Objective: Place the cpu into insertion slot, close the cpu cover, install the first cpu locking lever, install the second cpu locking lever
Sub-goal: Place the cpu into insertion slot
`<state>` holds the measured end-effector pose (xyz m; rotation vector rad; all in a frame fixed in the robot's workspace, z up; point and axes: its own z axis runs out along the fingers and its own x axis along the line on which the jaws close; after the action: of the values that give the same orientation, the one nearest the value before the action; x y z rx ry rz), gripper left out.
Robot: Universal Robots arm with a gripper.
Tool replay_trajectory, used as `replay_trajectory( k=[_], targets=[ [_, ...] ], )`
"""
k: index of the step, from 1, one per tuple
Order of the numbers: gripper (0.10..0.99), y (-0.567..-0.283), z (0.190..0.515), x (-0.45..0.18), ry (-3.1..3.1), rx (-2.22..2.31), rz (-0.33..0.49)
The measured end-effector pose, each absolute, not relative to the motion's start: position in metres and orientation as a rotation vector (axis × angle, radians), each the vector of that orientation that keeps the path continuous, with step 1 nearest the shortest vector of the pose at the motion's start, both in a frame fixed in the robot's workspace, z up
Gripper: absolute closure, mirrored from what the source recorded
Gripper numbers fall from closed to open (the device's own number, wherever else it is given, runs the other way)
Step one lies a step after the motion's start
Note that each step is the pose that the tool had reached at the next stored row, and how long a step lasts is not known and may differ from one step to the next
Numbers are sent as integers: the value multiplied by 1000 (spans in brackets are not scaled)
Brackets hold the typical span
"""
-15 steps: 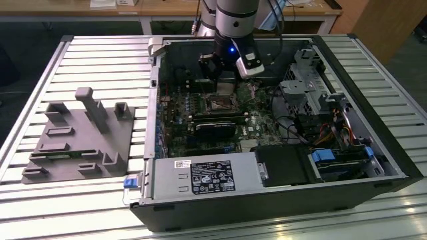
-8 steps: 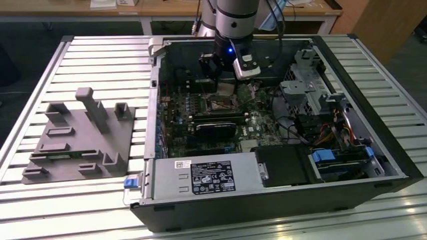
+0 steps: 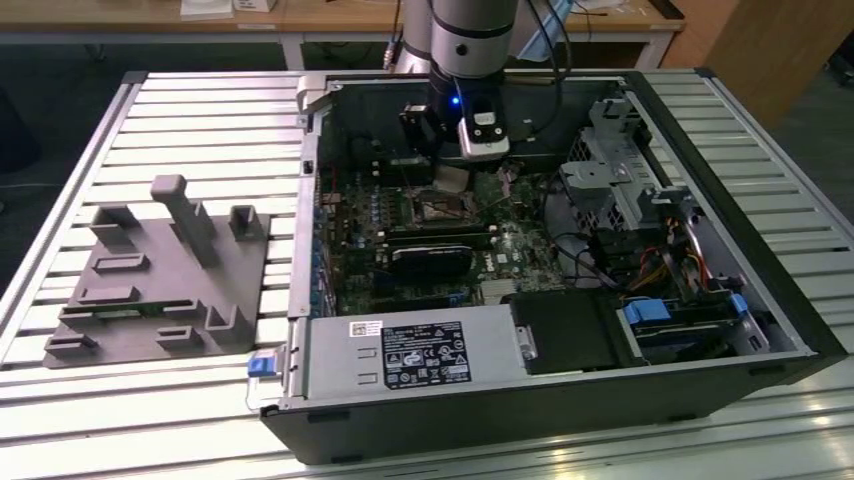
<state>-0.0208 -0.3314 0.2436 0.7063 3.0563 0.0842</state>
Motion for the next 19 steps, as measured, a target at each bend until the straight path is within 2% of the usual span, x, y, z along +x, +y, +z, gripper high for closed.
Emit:
replay_trajectory(
  k=[19],
  targets=[
    [549, -331, 240, -21, 2882, 1215, 80]
  ],
)
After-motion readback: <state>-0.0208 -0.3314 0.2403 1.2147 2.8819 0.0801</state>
